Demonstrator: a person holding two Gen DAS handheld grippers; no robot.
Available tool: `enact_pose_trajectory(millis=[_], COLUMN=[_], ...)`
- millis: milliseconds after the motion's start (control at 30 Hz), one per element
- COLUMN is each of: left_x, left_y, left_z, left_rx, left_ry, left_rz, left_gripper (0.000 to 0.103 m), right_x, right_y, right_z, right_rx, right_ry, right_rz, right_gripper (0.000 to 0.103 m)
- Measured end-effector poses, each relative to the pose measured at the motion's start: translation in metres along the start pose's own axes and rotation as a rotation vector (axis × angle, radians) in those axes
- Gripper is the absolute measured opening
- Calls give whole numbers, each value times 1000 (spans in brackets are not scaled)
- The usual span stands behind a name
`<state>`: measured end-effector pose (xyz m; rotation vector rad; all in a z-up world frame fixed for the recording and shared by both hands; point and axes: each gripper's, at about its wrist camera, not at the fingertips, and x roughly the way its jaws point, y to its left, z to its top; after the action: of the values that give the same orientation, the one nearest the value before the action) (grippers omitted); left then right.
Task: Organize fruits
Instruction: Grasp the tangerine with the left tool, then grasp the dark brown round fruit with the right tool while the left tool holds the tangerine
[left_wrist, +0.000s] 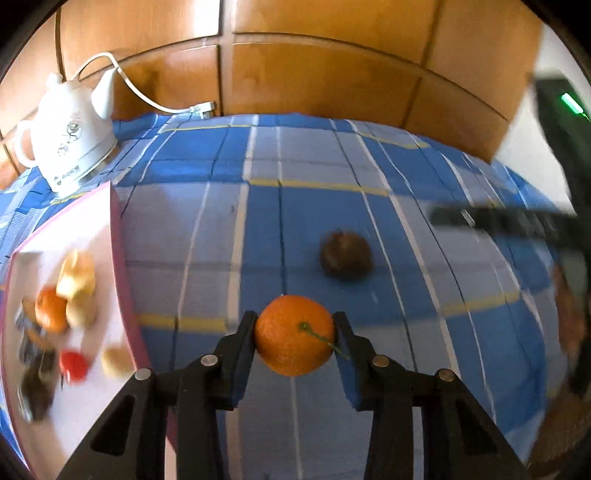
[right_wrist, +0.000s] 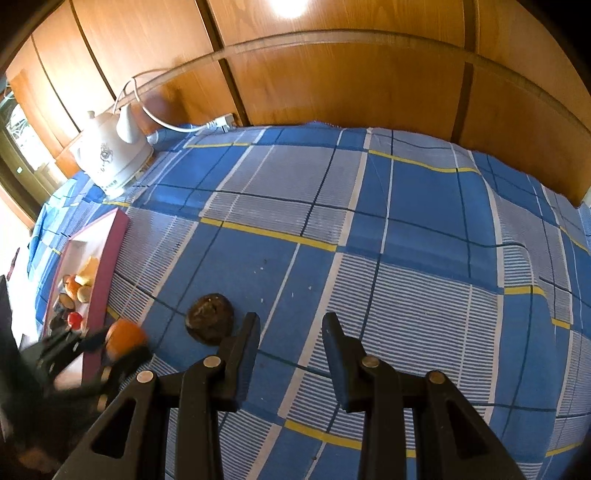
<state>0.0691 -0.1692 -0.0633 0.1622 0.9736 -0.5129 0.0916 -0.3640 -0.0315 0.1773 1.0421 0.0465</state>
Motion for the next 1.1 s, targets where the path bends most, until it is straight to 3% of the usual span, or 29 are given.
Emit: enact_pose_trajectory(millis=[100, 233, 333, 700, 900, 1100], left_x=[1, 4, 7, 6, 2, 2], left_y=[-9, -18, -19, -20, -23, -24], left_z=[-27, -45, -49, -51, -56, -57], left_rx=[43, 111, 130, 144, 147, 147], left_ry=[13, -56, -98, -123, -131, -133], left_rz=[25, 76, 76, 91, 94, 93], left_gripper=[41, 42, 42, 42, 42, 42], right_x=[4, 9, 11, 20, 28, 47], right_y=[2, 7, 13, 52, 61, 72], right_z=[-3, -6, -9, -21, -18, -6], right_rx=[-7, -29, -44, -188, -240, -310], right_ry=[14, 30, 38, 60, 83, 121], right_rz=[-2, 12, 47, 132, 124, 75], right_gripper=[35, 35, 35, 35, 56, 60])
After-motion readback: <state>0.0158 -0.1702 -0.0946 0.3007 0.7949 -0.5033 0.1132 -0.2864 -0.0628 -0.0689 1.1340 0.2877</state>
